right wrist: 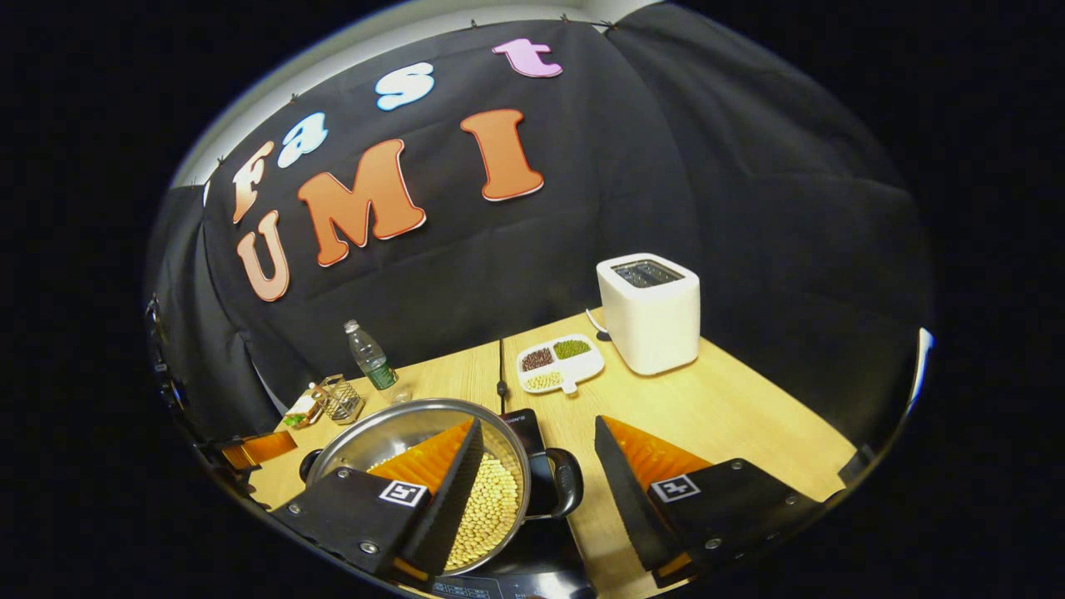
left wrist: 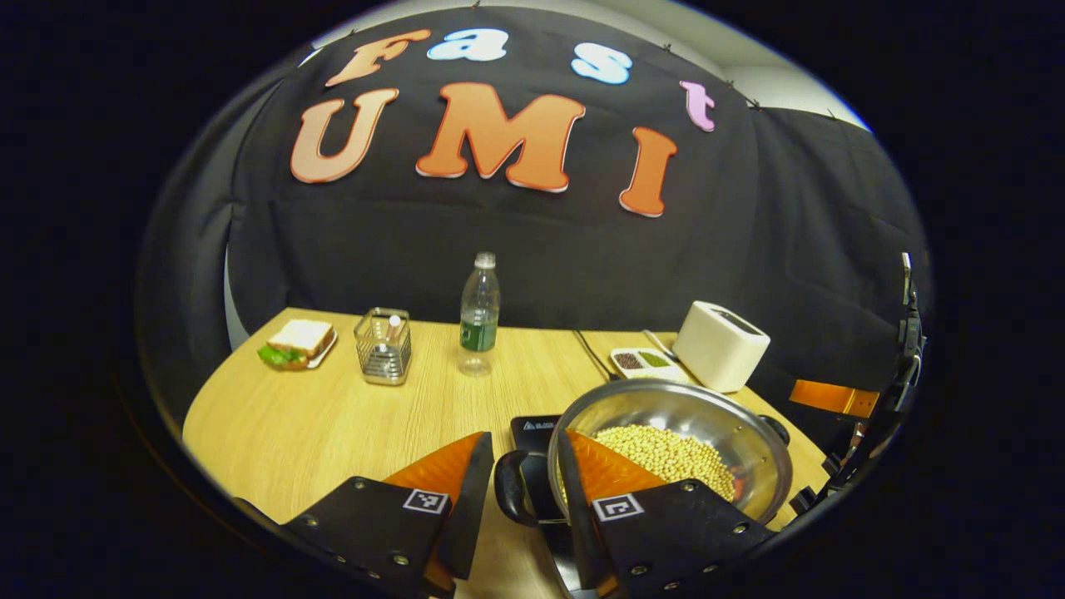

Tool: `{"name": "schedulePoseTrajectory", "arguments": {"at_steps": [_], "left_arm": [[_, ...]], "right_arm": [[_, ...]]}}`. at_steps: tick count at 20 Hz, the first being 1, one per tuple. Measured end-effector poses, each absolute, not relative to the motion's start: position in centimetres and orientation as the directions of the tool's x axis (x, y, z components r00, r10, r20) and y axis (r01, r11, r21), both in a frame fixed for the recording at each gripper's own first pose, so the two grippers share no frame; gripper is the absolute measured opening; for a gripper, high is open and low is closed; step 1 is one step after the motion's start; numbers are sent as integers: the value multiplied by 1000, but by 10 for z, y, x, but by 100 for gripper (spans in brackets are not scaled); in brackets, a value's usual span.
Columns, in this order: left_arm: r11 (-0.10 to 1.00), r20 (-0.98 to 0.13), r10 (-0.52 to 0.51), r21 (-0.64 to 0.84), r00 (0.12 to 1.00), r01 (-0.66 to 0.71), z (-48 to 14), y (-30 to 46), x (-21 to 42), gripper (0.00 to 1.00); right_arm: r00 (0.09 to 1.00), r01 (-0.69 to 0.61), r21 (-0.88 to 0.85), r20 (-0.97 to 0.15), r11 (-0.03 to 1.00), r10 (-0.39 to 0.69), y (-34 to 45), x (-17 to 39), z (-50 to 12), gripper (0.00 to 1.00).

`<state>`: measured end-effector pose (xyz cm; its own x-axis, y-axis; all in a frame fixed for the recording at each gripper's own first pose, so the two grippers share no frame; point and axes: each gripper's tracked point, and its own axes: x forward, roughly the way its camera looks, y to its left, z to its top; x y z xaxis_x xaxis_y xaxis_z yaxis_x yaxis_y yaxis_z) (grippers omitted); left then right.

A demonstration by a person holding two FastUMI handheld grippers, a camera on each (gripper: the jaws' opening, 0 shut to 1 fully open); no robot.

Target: First push the handle of the pot to place it horizontally, then grasp the pot with both hands and set it on the induction cooktop.

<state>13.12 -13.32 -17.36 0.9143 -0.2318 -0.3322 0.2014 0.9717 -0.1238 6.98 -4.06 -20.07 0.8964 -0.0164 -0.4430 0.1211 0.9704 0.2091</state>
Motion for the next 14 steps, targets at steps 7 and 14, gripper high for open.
{"name": "schedulePoseTrajectory", "arguments": {"at_steps": [7,14], "left_arm": [[976,-230,-214,-85,949,200,-111,-124,90,68],[990,-151,-131,-60,980,124,-34,-78,58,70]], "right_arm": [[926,91,180,-378,979,-16,-30,36,-145,94],[961,65,111,-275,992,-32,-20,7,-62,94]]}}
